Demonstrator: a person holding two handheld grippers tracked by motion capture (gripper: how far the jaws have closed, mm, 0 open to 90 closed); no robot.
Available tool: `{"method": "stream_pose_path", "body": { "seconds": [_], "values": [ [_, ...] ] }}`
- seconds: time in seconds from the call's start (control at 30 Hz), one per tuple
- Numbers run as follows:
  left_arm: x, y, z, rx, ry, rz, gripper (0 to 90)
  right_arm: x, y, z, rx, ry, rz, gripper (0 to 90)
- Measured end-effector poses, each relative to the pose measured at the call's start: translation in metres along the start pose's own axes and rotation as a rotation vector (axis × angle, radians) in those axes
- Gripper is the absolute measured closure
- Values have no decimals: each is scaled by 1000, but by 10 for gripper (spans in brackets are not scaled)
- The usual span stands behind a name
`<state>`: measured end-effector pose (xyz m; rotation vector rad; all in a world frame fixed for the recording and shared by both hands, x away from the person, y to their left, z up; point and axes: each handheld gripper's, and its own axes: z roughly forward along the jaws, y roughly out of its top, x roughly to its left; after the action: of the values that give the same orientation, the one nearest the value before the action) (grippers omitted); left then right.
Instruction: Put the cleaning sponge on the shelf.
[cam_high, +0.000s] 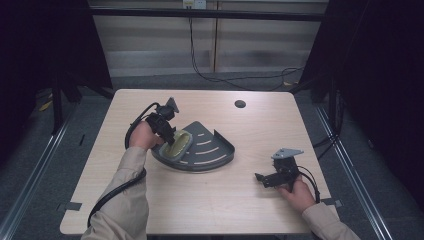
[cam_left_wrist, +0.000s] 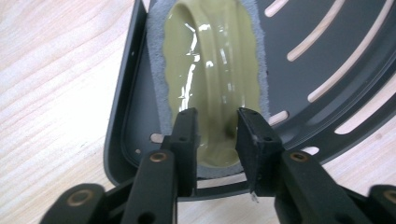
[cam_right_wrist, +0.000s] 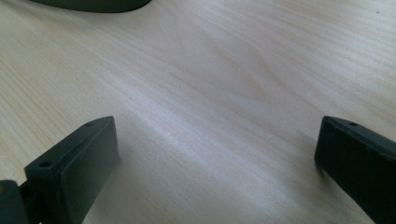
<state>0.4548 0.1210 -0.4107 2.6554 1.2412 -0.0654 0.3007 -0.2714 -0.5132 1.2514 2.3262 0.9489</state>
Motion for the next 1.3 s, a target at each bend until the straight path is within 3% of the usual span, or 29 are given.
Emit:
{"method": "stream_pose_path", "body": {
  "seconds": [0.1,0.17,0.3,0.47,0.73,1.13,1.3],
  "values": [
    [-4,0,4,-1,8,18,624,0,0,0,2,-1,1,0],
    [-5,-2,9,9,21,0,599,0,0,0,2,-1,1,0],
    [-1,-6,15,17,20,2,628,0,0,0,2,-1,1,0],
    [10,-16,10,16,42,-41,631,0,0,0,2,0,0,0],
    [10,-21,2,-7,26,-30,602,0,0,0,3,1,0,0],
    [13,-37,-17,-83,35,-48,369,0,0,0,3,1,1,0],
    [14,-45,-26,-106,37,-56,322,0,0,0,3,1,1,0]
  ]
}}
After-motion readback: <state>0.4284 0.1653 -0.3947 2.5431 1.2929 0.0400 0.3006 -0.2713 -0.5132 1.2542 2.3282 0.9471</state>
